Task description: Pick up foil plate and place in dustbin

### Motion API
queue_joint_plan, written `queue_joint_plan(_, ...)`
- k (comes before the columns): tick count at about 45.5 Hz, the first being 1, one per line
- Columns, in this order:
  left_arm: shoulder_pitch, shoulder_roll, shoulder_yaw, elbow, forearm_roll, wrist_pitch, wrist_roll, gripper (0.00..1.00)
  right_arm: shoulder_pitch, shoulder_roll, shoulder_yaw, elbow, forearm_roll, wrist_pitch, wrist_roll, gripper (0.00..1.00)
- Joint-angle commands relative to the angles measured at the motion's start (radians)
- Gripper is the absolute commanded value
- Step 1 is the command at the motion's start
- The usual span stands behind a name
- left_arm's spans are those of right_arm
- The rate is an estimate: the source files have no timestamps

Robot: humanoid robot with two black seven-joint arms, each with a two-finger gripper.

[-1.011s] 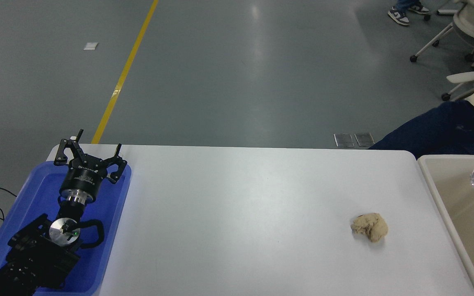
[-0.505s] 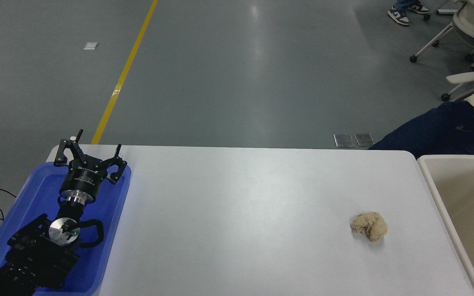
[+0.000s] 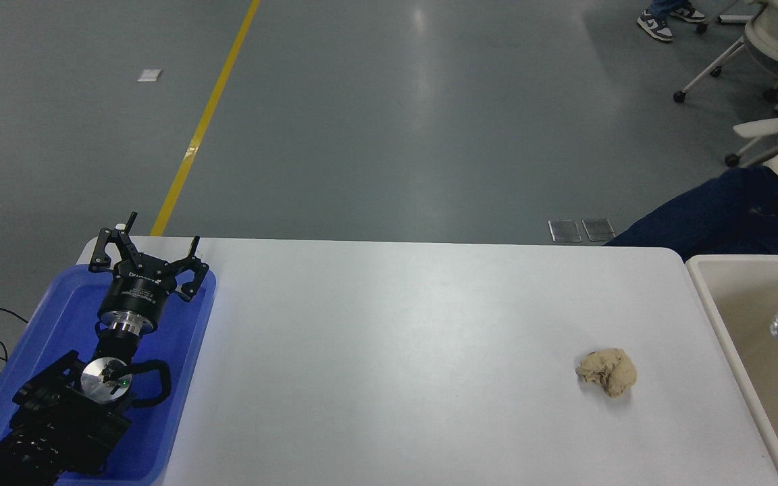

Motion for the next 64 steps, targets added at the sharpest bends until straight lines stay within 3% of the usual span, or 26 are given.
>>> queue_joint_plan(1, -0.001, 0.001, 0.000, -0.001, 0.000, 0.000, 0.000, 1.00, -0.061, 0.066, 0.031, -0.068, 0.001, -0.065, -0.001, 0.00)
queue_joint_plan(17, 0.001, 0.001, 0.000, -0.001, 0.000, 0.000, 0.000, 1.00, -0.072, 0.065, 0.026, -0.068, 0.001, -0.081, 0.000, 0.01)
queue_joint_plan(19, -0.001, 0.001, 0.000, -0.001, 0.000, 0.000, 0.000, 1.00, -0.072, 0.063, 0.023, -0.068, 0.001, -0.097, 0.002, 0.18)
queue_joint_plan(25, -0.001, -0.001, 0.000, 0.001, 0.000, 0.000, 0.000, 1.00, -0.072, 0.063, 0.029, -0.068, 0.001, -0.170, 0.000, 0.49)
queue_joint_plan(32, -0.001, 0.001, 0.000, 0.001, 0.000, 0.000, 0.000, 1.00, -0.071, 0.063, 0.031, -0.057, 0.001, -0.252, 0.002, 0.69)
queue_joint_plan(36, 0.001, -0.001, 0.000, 0.001, 0.000, 0.000, 0.000, 1.00, -0.063, 0.062, 0.031, -0.054, 0.001, -0.255, 0.000, 0.75)
queue_joint_plan(44, -0.001, 0.001, 0.000, -0.001, 0.000, 0.000, 0.000, 1.00, -0.051, 0.053, 0.031, 0.005, 0.001, -0.252, 0.002, 0.98)
queue_joint_plan(57, 0.001, 0.001, 0.000, -0.001, 0.000, 0.000, 0.000, 1.00, 0.066, -0.186, 0.000, 0.450, -0.001, -0.241, 0.002, 1.00)
queue_joint_plan(64, -0.001, 0.001, 0.000, -0.001, 0.000, 0.000, 0.000, 1.00, 0.210, -0.279, -0.175, 0.682, -0.002, -0.235, 0.002, 1.00)
